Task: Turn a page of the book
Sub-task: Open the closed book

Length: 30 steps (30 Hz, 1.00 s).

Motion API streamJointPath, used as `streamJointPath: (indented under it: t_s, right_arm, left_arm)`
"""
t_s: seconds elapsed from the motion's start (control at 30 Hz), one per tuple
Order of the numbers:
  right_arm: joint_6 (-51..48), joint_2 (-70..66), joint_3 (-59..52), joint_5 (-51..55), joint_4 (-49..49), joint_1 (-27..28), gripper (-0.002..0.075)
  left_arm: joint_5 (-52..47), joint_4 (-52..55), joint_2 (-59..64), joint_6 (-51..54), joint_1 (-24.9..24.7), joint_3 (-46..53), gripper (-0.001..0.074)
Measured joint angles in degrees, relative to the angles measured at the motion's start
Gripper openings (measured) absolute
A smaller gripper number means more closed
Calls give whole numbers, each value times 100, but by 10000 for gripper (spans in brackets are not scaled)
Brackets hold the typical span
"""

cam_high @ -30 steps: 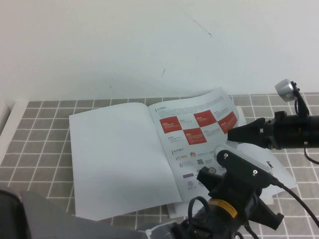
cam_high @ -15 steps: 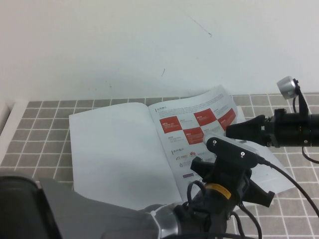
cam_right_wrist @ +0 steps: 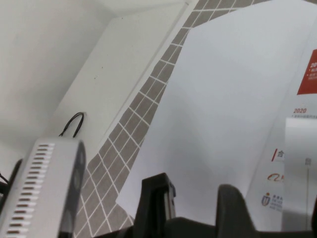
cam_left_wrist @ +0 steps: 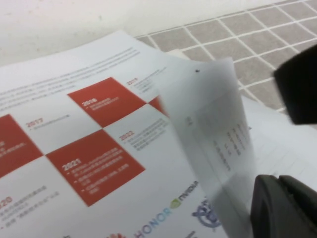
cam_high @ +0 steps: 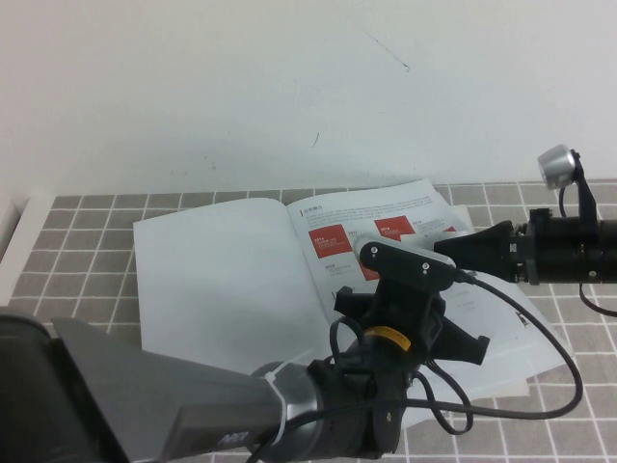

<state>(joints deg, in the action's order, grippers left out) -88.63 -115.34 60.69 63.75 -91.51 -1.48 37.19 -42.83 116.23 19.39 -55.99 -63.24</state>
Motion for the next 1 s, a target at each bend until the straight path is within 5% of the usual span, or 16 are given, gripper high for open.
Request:
streamJointPath:
  t_s: [0.33, 0.6, 1.0]
  right_arm:
    - [72, 0, 311, 226, 321, 252, 311]
    - [1411, -7, 576, -533, 1878, 529, 32]
    - [1547, -744, 637, -1656, 1940, 26, 0]
  left_arm:
    - [-217, -23, 0, 65, 185, 0, -4]
    - [-259, -23, 0, 197, 211, 0, -4]
    - [-306, -23, 0, 219, 211, 0, -4]
